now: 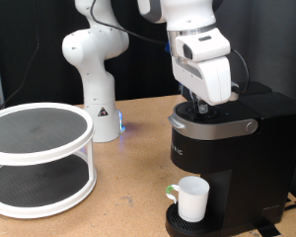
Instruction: Make a cup of coffee with the keurig machine
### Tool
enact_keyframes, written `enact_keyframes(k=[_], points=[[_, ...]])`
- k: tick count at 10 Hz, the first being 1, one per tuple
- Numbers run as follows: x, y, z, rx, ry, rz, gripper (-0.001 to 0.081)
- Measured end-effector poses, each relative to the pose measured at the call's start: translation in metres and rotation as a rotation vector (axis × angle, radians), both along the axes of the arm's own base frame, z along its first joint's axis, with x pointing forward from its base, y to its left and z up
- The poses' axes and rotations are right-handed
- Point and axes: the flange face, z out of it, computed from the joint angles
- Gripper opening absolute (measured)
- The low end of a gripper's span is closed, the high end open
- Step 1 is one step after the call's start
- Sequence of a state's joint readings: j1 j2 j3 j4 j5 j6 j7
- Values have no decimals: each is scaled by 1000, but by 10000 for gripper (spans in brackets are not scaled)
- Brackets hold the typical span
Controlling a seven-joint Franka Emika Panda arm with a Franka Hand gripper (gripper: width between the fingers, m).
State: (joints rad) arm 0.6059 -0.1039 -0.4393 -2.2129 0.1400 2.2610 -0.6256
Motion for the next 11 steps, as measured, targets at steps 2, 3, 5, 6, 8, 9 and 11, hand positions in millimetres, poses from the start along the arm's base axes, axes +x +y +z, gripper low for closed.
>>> enact_keyframes(k=[2, 3, 5, 6, 8, 9, 11], points=[[-2, 2, -5, -3, -5, 4, 1], [-2, 3, -5, -4, -8, 5, 1], [-2, 3, -6, -5, -8, 6, 1], [-2, 3, -6, -7, -5, 5, 1], [-4, 2, -7, -13, 47, 5, 1], [-3, 1, -7, -18, 76, -2, 1], [0, 0, -8, -25, 133, -26, 1]])
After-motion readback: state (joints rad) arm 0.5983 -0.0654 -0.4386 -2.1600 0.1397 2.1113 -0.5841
